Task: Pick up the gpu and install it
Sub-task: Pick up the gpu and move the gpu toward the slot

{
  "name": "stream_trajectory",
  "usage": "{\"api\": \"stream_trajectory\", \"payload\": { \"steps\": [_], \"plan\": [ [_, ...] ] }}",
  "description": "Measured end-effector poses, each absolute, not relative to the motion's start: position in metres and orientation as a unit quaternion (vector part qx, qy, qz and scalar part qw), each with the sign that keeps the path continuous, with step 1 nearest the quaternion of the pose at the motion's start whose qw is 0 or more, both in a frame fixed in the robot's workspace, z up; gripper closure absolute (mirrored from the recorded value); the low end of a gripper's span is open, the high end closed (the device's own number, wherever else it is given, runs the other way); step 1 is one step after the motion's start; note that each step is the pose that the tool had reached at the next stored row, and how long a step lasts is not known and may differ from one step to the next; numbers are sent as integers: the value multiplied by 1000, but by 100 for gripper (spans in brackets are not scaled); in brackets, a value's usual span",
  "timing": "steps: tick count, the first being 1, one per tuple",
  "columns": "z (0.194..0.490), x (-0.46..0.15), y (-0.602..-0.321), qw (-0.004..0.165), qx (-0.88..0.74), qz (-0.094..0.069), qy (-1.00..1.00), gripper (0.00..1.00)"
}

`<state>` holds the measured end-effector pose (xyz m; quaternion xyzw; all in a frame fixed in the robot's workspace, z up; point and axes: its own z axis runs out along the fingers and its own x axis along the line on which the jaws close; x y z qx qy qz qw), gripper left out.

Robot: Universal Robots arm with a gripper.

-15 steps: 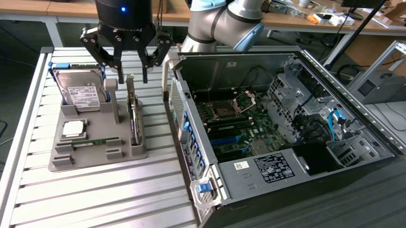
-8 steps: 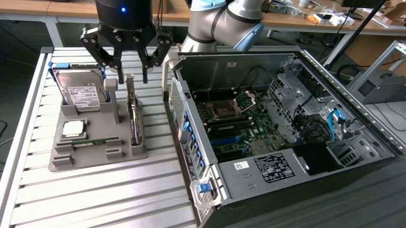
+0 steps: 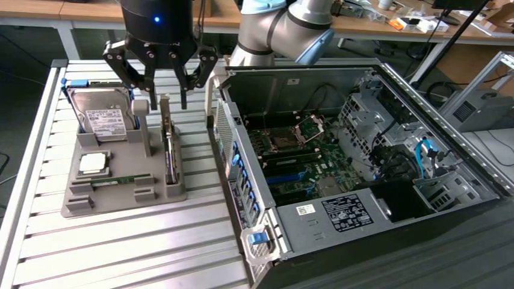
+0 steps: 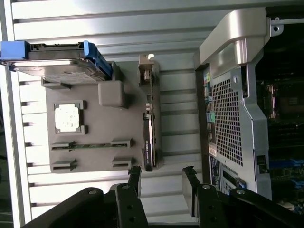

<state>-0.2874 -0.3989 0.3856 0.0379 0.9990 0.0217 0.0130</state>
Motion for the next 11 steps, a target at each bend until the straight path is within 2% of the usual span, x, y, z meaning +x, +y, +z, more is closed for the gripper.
{"api": "stream_trajectory", "payload": {
  "steps": [11],
  "plan": [
    [377,-287,-399,13,38,22,999,52]
  ]
}}
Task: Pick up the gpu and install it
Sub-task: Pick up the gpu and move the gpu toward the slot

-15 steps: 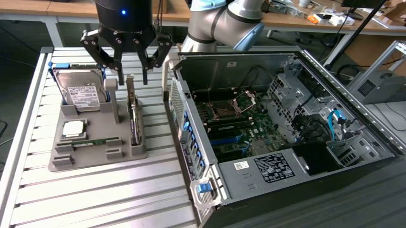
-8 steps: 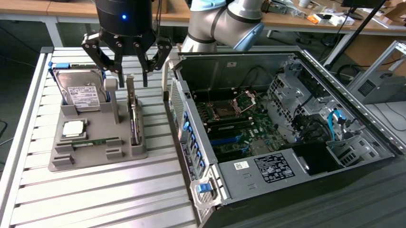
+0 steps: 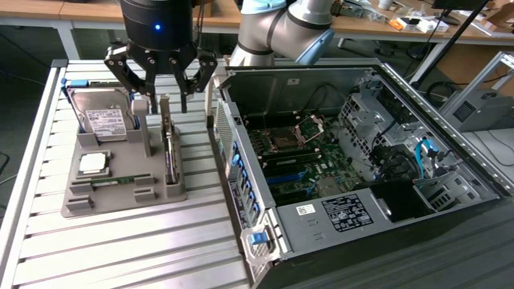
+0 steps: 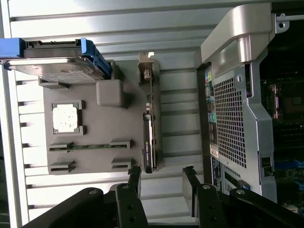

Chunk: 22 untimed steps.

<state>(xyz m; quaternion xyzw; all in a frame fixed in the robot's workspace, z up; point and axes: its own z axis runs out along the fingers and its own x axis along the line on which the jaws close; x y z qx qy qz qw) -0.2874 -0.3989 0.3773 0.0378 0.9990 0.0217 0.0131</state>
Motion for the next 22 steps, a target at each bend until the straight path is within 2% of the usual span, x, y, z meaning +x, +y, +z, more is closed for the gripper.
{"api": "stream_trajectory", "payload": {
  "steps": [22],
  "plan": [
    [361,-287,-399,13,38,22,999,52]
  ]
}}
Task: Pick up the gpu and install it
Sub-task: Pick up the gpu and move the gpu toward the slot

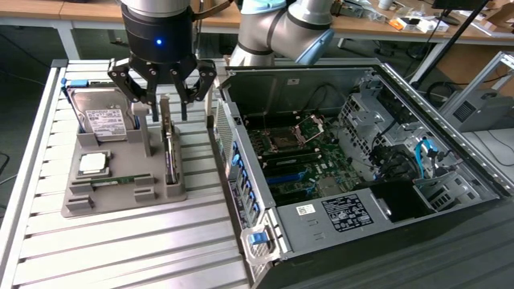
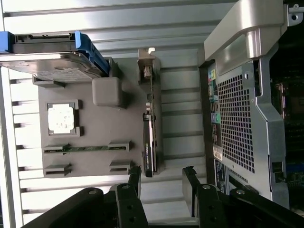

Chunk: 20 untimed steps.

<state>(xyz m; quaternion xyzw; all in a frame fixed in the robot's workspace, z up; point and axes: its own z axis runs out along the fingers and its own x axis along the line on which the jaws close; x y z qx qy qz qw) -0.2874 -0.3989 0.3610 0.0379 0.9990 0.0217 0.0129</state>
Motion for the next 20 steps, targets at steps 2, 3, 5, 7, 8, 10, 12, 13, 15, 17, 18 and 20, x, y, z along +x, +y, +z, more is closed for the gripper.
{"api": "stream_trajectory", "payload": {
  "steps": [2,3,5,7,8,10,12,13,15,17,18,20],
  "plan": [
    [359,-287,-399,13,38,22,999,52],
    [357,-287,-399,13,38,22,999,52],
    [355,-287,-399,13,38,22,999,52],
    [353,-287,-399,13,38,22,999,52],
    [352,-287,-399,13,38,22,999,52],
    [350,-287,-399,13,38,22,999,52],
    [350,-287,-399,13,38,22,999,52],
    [349,-287,-399,13,38,22,999,52],
    [348,-287,-399,13,38,22,999,52],
    [347,-287,-399,13,38,22,999,52],
    [347,-287,-399,13,38,22,999,52],
    [346,-287,-399,13,38,22,999,52]
  ]
}}
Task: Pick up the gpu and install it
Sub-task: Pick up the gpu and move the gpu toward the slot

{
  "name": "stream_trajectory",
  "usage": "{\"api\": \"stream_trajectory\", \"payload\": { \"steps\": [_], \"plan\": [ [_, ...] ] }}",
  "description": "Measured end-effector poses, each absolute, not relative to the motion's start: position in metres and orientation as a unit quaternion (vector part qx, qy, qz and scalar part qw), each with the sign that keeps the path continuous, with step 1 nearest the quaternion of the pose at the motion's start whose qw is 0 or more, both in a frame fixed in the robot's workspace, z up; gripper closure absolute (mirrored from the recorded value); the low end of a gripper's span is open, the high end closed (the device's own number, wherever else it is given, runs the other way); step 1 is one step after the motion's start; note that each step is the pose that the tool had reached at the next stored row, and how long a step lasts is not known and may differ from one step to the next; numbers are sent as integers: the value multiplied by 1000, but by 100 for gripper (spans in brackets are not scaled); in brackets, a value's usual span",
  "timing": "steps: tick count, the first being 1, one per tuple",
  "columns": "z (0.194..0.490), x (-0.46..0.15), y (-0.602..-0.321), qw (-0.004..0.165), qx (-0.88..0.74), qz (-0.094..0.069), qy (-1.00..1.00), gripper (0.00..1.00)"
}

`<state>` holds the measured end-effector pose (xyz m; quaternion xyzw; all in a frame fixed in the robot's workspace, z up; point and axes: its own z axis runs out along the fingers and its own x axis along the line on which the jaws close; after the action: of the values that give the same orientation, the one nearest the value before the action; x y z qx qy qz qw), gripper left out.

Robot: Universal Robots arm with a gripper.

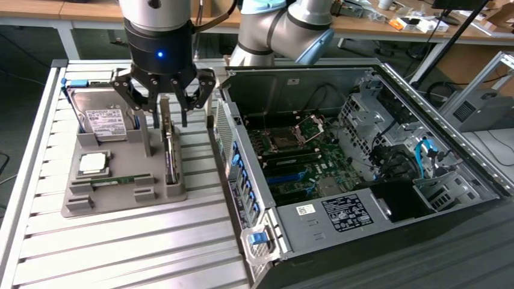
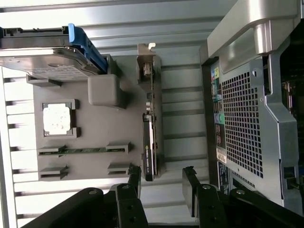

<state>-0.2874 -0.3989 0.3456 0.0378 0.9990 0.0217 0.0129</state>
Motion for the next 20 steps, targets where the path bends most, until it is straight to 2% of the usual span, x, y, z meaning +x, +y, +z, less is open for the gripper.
{"api": "stream_trajectory", "payload": {
  "steps": [20],
  "plan": [
    [331,-287,-392,13,38,22,999,52]
  ]
}}
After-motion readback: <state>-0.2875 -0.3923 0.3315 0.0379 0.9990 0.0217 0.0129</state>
